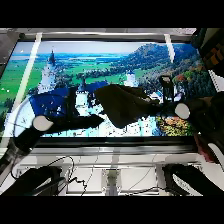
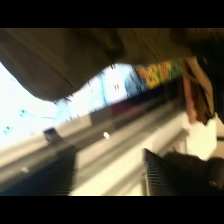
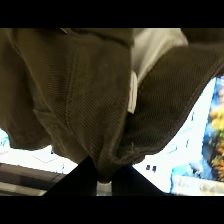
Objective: Fold the clothes and pants, and hang the long-sleeved shirts on hangers.
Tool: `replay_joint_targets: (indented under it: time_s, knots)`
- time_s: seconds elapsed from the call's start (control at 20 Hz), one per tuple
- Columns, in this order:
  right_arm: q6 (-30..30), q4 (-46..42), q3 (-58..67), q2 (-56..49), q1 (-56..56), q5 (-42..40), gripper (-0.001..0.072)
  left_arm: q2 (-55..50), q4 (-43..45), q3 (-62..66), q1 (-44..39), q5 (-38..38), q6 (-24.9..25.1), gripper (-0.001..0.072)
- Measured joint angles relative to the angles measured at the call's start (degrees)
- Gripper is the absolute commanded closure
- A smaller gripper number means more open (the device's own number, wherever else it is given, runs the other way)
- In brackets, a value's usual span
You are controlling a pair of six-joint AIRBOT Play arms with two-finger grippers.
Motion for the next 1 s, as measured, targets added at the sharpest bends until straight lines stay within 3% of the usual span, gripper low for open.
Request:
replay_joint_targets:
  time_s: [0.2,0.45,0.7,0.75,0.85,1.0]
  knots:
    - [1.99,0.22,-2.99,2.56,-0.07,-2.73,0.0661,-3.43,-2.12,-1.86,-8.52,7.91,-3.87,0.0029]
    - [2.69,1.84,-3.91,3.39,-0.07,-5.75,0.0661,-13.51,-6.23,-2.36,-12.79,12.39,-9.70,0.0031]
    - [2.84,2.25,-4.09,3.52,-0.07,-7.56,0.0661,-18.75,-19.85,-2.43,-13.90,16.79,-7.56,0.0032]
    - [2.84,2.25,-4.09,3.54,-0.07,-8.15,0.0661,-19.12,-22.29,-2.43,-14.23,18.18,-7.17,0.0055]
    - [2.84,2.25,-4.09,3.54,-0.07,-8.94,0.0661,-19.63,-26.56,-2.43,-15.26,22.43,-6.71,0.0211]
    - [2.82,2.08,-4.09,3.54,-0.07,-9.79,0.0661,-20.39,-29.94,-2.32,-17.18,27.43,-6.16,0.0203]
